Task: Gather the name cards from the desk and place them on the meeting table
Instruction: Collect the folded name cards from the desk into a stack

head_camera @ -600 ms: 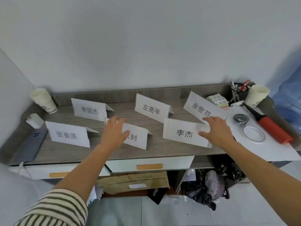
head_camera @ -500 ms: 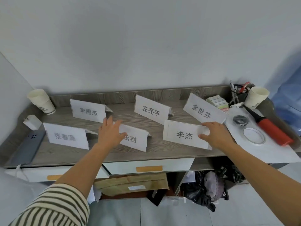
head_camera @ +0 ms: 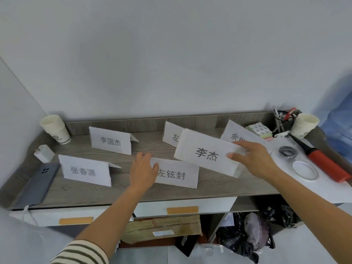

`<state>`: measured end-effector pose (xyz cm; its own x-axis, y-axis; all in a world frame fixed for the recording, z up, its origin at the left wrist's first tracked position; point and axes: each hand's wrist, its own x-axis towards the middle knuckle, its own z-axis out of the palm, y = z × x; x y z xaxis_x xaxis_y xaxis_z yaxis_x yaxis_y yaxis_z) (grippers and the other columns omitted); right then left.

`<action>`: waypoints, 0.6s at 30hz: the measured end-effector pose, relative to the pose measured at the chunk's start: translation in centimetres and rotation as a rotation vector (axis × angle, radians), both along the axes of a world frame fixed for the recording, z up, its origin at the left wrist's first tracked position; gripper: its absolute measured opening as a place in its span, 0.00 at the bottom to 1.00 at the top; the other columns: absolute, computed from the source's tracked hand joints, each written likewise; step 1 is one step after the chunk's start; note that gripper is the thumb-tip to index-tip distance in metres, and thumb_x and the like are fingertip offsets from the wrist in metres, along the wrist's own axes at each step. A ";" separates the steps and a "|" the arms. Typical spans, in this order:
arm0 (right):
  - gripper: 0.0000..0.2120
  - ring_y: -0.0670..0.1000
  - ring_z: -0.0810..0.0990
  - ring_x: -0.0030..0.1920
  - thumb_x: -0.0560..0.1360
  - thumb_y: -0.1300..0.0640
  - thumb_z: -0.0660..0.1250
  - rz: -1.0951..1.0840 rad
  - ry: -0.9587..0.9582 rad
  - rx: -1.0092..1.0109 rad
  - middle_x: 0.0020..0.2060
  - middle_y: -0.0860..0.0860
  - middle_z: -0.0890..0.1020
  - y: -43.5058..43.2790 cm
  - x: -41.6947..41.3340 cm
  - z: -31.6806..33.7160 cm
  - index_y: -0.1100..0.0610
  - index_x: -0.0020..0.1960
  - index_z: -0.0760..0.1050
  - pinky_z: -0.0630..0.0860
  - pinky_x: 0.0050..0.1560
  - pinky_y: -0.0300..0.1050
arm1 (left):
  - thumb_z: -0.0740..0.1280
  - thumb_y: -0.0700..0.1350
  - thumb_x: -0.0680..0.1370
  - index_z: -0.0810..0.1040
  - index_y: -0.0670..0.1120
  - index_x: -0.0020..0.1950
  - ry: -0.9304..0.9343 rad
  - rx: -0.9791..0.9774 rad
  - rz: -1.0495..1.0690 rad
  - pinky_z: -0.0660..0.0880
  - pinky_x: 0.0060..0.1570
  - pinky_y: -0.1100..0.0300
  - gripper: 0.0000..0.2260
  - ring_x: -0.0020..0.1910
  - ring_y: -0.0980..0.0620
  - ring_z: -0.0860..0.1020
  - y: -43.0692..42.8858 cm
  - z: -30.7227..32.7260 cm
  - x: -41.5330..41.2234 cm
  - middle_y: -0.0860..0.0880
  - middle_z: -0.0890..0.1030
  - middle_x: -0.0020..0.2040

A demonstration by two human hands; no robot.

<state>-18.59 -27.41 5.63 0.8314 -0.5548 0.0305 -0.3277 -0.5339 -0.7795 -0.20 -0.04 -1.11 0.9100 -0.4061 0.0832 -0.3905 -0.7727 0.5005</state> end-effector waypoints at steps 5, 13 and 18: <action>0.20 0.48 0.77 0.53 0.72 0.52 0.73 0.163 0.113 -0.134 0.55 0.48 0.81 4.2 4.0 -0.6 0.55 0.63 0.78 0.72 0.52 0.45 | 0.54 0.44 0.82 0.68 0.45 0.70 0.322 -0.514 0.140 0.69 0.67 0.47 0.17 0.66 0.45 0.71 0.3 0.6 -0.8 0.44 0.70 0.69; 0.22 0.54 0.75 0.64 0.74 0.49 0.69 0.231 0.293 -0.160 0.67 0.52 0.76 7.9 8.0 -3.4 0.52 0.67 0.74 0.72 0.61 0.49 | 0.56 0.53 0.82 0.71 0.43 0.65 0.525 -0.524 0.197 0.71 0.62 0.49 0.18 0.59 0.45 0.74 0.5 1.5 -0.1 0.44 0.76 0.60; 0.29 0.51 0.67 0.69 0.76 0.52 0.67 0.029 0.148 0.135 0.70 0.49 0.69 8.4 5.8 -4.4 0.57 0.74 0.63 0.66 0.69 0.52 | 0.56 0.48 0.82 0.72 0.44 0.52 0.495 -0.428 0.146 0.73 0.48 0.52 0.10 0.46 0.47 0.75 0.7 0.4 0.3 0.43 0.77 0.50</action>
<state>-12.84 -19.00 1.21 0.8370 -0.5213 -0.1664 -0.4302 -0.4390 -0.7888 0.11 0.68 -0.69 0.9251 -0.3004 -0.2323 0.0574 -0.4939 0.8676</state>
